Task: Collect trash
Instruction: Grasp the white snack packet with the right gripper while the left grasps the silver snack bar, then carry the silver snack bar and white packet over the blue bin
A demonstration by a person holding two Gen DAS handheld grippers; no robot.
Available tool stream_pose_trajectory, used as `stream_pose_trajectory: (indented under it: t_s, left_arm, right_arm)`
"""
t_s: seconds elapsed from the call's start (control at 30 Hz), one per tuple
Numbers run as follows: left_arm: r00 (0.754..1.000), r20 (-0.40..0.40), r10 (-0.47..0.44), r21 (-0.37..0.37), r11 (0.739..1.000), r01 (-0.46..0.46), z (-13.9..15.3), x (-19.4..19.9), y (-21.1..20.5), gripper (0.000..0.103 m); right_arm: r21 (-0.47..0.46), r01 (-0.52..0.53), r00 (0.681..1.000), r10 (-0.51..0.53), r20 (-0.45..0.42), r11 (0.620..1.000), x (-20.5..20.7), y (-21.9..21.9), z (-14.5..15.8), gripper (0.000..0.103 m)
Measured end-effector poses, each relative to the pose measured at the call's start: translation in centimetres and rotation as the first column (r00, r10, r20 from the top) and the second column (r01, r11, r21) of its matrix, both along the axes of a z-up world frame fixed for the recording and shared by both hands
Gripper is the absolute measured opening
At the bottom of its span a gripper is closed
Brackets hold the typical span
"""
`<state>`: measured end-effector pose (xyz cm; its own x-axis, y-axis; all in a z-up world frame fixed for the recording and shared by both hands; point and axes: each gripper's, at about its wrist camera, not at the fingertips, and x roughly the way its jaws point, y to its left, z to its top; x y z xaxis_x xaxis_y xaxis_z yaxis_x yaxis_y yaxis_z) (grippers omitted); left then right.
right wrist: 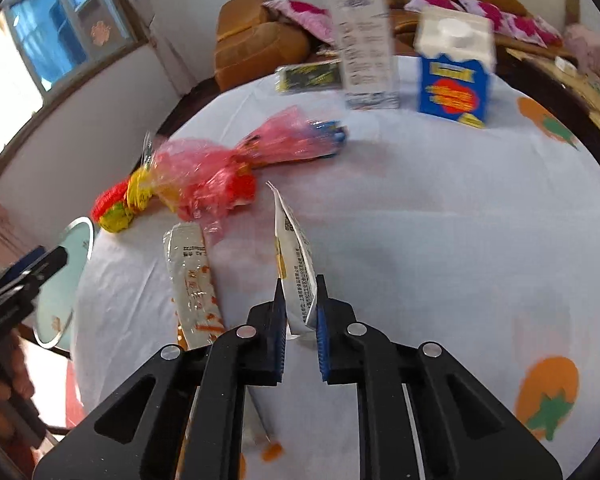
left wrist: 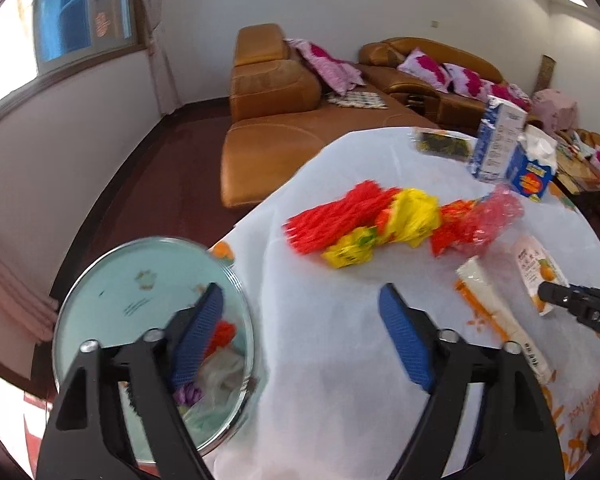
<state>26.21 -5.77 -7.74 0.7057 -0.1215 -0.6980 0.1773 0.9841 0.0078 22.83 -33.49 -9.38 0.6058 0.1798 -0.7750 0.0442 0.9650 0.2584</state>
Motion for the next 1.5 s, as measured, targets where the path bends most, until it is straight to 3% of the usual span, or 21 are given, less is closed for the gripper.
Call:
stream_pose_trajectory:
  t_s: [0.03, 0.23, 0.4, 0.5, 0.7, 0.77, 0.8, 0.87, 0.97, 1.1, 1.2, 1.5]
  left_arm:
    - [1.0, -0.001, -0.016, -0.008, 1.0, 0.016, 0.0, 0.0, -0.4, 0.067]
    - [0.991, -0.091, -0.096, -0.155, 0.985, 0.081, -1.1, -0.8, -3.9, 0.066]
    - [0.984, -0.123, -0.129, -0.164, 0.981, 0.108, -1.7, -1.6, -8.8, 0.067]
    - [0.982, -0.153, -0.115, -0.189, 0.978, 0.085, -2.1, -1.8, -11.0, 0.068]
    - [0.971, -0.198, -0.137, -0.134, 0.985, 0.111, -4.4, -3.1, -15.3, 0.066]
    - [0.978, -0.156, -0.14, -0.062, 0.989, 0.132, -4.6, -4.0, -16.2, 0.053]
    - [0.98, -0.143, -0.14, -0.041, 0.99, 0.136, -4.6, -4.2, -16.2, 0.045]
    - [0.979, -0.15, -0.138, -0.067, 0.989, 0.13, -4.5, -4.0, -15.3, 0.029]
    - [0.977, -0.165, -0.138, -0.098, 0.988, 0.123, -4.1, -4.0, -13.5, 0.023]
    - [0.977, -0.147, -0.153, -0.114, 0.984, 0.137, -3.0, -5.3, -11.5, 0.021]
    - [0.982, -0.112, -0.149, -0.085, 0.986, 0.14, -2.1, -6.4, -10.2, 0.021]
    - [0.998, -0.059, -0.03, -0.092, 0.995, 0.025, 0.2, -7.5, -3.2, 0.021]
  right_arm:
    - [0.008, 0.014, 1.0, -0.014, 0.009, 1.0, -0.5, -0.6, 0.3, 0.013]
    - [0.007, 0.134, 0.988, -0.134, 0.072, 0.991, -3.8, -4.0, 1.6, 0.013]
    - [-0.082, 0.19, 0.977, -0.18, 0.111, 0.978, -6.1, -5.8, 2.3, 0.013]
    - [-0.077, 0.217, 0.971, -0.207, 0.12, 0.973, -7.7, -7.3, 2.5, 0.013]
    - [-0.035, 0.234, 0.965, -0.227, 0.131, 0.972, -9.9, -8.1, 2.9, 0.014]
    - [-0.016, 0.23, 0.965, -0.226, 0.136, 0.973, -10.4, -8.1, 3.1, 0.014]
    - [-0.016, 0.228, 0.965, -0.224, 0.14, 0.974, -10.6, -7.9, 3.2, 0.014]
    - [-0.015, 0.219, 0.966, -0.215, 0.143, 0.976, -11.0, -7.6, 3.3, 0.014]
    - [-0.005, 0.216, 0.966, -0.213, 0.144, 0.976, -11.5, -7.1, 3.4, 0.014]
    - [0.004, 0.209, 0.966, -0.207, 0.157, 0.978, -11.9, -6.3, 3.8, 0.013]
    - [0.005, 0.194, 0.966, -0.192, 0.174, 0.981, -12.1, -5.2, 4.4, 0.014]
    - [0.007, 0.09, 0.979, -0.089, 0.183, 0.996, -11.2, 0.4, 5.2, 0.014]
